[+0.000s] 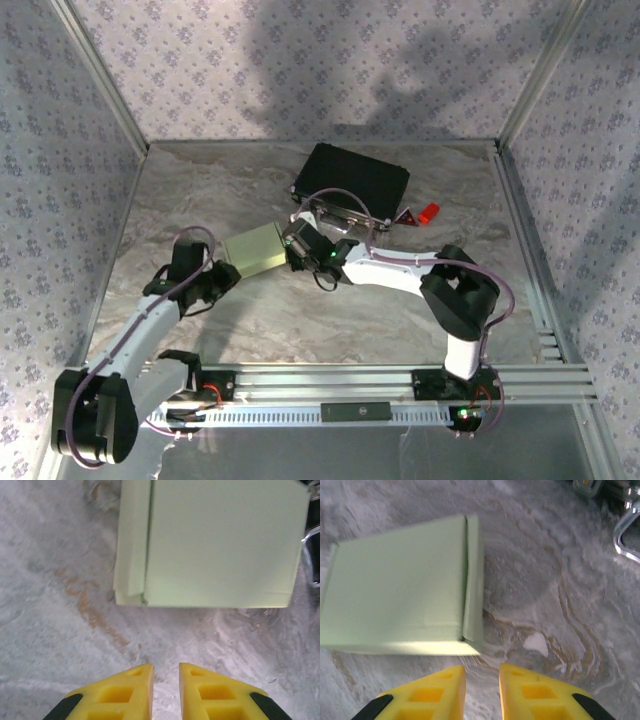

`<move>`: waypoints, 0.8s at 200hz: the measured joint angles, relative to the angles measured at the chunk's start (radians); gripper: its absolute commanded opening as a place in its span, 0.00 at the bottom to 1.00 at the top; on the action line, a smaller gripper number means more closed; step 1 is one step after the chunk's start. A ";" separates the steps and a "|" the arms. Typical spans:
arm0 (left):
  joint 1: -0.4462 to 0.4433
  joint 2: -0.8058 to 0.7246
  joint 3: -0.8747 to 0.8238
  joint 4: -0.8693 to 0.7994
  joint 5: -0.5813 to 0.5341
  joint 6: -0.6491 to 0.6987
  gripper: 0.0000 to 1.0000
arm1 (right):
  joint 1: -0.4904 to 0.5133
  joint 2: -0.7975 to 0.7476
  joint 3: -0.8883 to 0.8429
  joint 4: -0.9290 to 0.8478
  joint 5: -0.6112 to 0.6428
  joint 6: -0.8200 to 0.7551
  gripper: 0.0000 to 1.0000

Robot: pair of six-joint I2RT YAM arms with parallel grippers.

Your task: Fold the paper box

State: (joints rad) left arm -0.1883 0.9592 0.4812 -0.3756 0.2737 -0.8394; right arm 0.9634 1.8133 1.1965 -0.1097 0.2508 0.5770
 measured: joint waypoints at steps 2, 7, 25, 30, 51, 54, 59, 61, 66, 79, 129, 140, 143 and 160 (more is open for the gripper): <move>0.000 -0.004 0.000 -0.006 0.000 0.000 0.24 | 0.000 -0.004 -0.008 0.002 0.000 0.002 0.25; -0.002 -0.013 0.000 -0.016 -0.001 0.000 0.26 | 0.000 -0.014 -0.027 0.003 -0.001 0.005 0.25; -0.005 -0.066 0.000 -0.051 -0.005 -0.005 0.36 | 0.000 -0.077 -0.110 0.001 0.014 0.014 0.27; -0.005 -0.087 0.002 -0.066 -0.006 -0.002 0.40 | 0.000 -0.103 -0.133 -0.003 0.021 0.018 0.29; -0.005 -0.158 0.048 -0.147 -0.043 0.001 1.00 | -0.009 -0.245 -0.221 -0.015 0.053 0.028 0.96; -0.005 -0.165 0.059 -0.157 -0.051 0.002 1.00 | -0.011 -0.267 -0.231 -0.018 0.056 0.026 0.98; -0.005 -0.179 0.078 -0.174 -0.065 0.005 1.00 | -0.017 -0.309 -0.250 -0.020 0.070 0.030 0.99; -0.005 -0.183 0.088 -0.180 -0.072 0.006 1.00 | -0.019 -0.327 -0.257 -0.021 0.074 0.028 0.99; -0.005 -0.196 0.107 -0.193 -0.090 0.011 1.00 | -0.028 -0.371 -0.278 -0.023 0.090 0.028 0.99; -0.004 -0.232 0.143 -0.209 -0.140 0.024 1.00 | -0.049 -0.493 -0.323 -0.044 0.148 0.023 0.99; -0.005 -0.323 0.206 -0.273 -0.534 0.078 1.00 | -0.183 -0.978 -0.467 -0.261 0.520 0.018 0.99; -0.005 -0.353 0.159 -0.186 -0.603 0.144 1.00 | -0.281 -1.078 -0.529 -0.243 0.538 -0.043 0.99; -0.005 -0.365 0.135 -0.150 -0.619 0.167 1.00 | -0.313 -1.108 -0.562 -0.219 0.540 -0.072 0.99; -0.009 -0.417 0.001 0.032 -0.678 0.300 1.00 | -0.452 -1.250 -0.755 -0.052 0.539 -0.227 0.99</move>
State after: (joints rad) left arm -0.1970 0.5419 0.4824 -0.3439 -0.4046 -0.5392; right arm 0.5110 0.5629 0.4416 -0.1619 0.7895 0.3500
